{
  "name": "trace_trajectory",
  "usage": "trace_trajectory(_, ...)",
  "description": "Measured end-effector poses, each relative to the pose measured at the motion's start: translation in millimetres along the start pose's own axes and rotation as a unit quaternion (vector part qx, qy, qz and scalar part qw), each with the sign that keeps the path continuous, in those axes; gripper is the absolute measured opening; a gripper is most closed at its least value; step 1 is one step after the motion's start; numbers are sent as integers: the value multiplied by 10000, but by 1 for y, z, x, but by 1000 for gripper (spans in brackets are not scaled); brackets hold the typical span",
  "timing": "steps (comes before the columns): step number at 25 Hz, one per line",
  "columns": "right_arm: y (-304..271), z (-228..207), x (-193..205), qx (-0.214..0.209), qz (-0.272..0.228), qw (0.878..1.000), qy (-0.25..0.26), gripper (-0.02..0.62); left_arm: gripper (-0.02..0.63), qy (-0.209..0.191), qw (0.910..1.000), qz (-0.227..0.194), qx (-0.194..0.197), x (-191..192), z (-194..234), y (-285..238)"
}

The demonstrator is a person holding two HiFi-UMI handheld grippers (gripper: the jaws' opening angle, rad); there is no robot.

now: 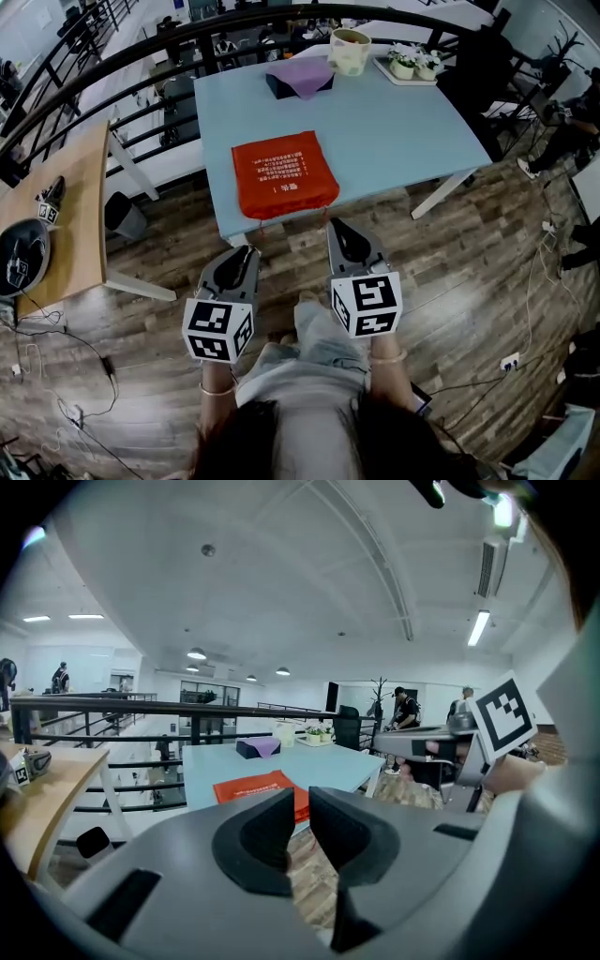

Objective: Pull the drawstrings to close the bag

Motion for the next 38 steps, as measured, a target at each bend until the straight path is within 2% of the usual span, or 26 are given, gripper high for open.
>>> trace_trajectory(12,-55,-44,18,-178,393,9991,-55,28,67,223,9993,281,-118,-3,19,-64)
trace_trajectory(26,-109,-77,62,-580,1082,9924,-72,29,89,578,9945,786,-372,21,40,-121)
trace_trajectory(38,-140,-88,110,-900,1632,9821,-279,49,106,916,9868,1010,-877,54,61,-148)
Point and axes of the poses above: the fingertips, and each gripper's own axes: y backward along the fingers, z to its left, x out of its underside, the point moved 2 cm from there along y, backward along the fingers
